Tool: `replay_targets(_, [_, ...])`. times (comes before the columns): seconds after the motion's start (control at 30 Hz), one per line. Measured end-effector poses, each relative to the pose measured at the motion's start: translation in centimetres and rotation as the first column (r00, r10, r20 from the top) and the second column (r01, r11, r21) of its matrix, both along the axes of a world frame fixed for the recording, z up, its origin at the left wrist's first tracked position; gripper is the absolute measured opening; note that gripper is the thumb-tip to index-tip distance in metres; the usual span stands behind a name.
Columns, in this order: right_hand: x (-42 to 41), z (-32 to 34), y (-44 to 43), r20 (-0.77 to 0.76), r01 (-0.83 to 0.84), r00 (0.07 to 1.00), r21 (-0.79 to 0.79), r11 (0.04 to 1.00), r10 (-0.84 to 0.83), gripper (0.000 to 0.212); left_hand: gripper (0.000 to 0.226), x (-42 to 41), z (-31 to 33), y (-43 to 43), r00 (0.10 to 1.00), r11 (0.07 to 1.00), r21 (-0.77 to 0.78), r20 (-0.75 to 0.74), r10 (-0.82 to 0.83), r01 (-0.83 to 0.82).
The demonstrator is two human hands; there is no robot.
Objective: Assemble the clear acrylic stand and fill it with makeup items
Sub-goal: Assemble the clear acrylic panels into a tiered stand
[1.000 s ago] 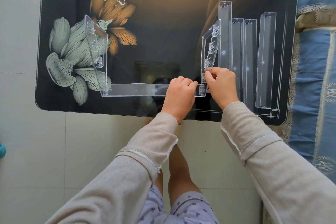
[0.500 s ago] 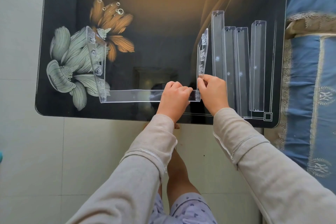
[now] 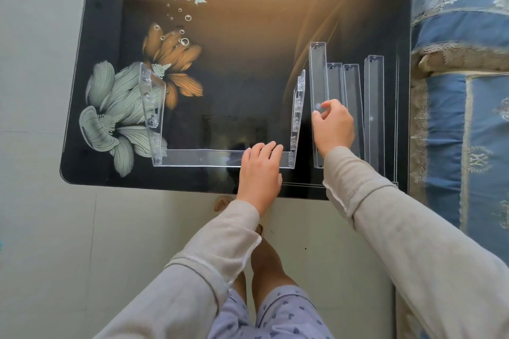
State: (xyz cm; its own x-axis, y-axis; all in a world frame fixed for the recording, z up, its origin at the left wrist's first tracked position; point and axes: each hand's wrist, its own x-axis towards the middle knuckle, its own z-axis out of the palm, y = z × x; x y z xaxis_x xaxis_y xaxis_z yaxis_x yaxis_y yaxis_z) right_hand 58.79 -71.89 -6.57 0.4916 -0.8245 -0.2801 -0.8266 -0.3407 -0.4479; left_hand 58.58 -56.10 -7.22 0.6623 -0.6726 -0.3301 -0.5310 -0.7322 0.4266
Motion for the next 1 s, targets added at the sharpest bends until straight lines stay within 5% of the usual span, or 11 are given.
replay_targets(0.27, [1.9, -0.4, -0.2, -0.366, -0.291, 0.906, -0.18, 0.94, 0.21, 0.026, 0.037, 2.2, 1.0, 6.2, 0.947, 0.946, -0.055, 0.022, 0.32, -0.318])
replay_targets(0.37, [2.0, 0.4, -0.1, -0.291, -0.209, 0.944, -0.166, 0.964, 0.154, 0.028, 0.034, 3.8, 2.0, 8.3, 0.9, 0.901, -0.099, 0.072, 0.429, -0.422])
replay_targets(0.53, [0.8, 3.6, 0.6, 0.101, 0.001, 0.995, -0.151, 0.989, 0.014, 0.024, 0.032, 6.1, 3.2, 10.8, 0.75, 0.748, -0.176, 0.072, 0.658, -0.639])
replay_targets(0.67, [0.0, 6.7, 2.6, 0.313, -0.073, 0.943, -0.129, 0.989, 0.111, 0.018, 0.037, 8.1, 3.5, 12.0, 0.611, 0.589, -0.217, -0.043, 0.791, -0.778])
replay_targets(0.77, [0.3, 8.3, 5.2, 0.311, -0.284, 0.894, -0.164, 0.945, 0.323, 0.012, 0.044, 9.4, 3.4, 12.9, 0.581, 0.563, -0.15, -0.152, 0.799, -0.813])
replay_targets(0.9, [1.6, 7.9, 9.4, 0.196, -0.567, 0.791, -0.126, 0.814, 0.58, 0.005, 0.046, 10.8, 3.1, 14.4, 0.613, 0.64, 0.015, -0.268, 0.743, -0.768])
replay_targets(1.0, [2.3, 6.6, 11.6, 0.103, -0.663, 0.737, -0.08, 0.744, 0.668, 0.03, 0.046, 11.7, 2.7, 15.5, 0.631, 0.689, 0.085, -0.334, 0.7, -0.719])
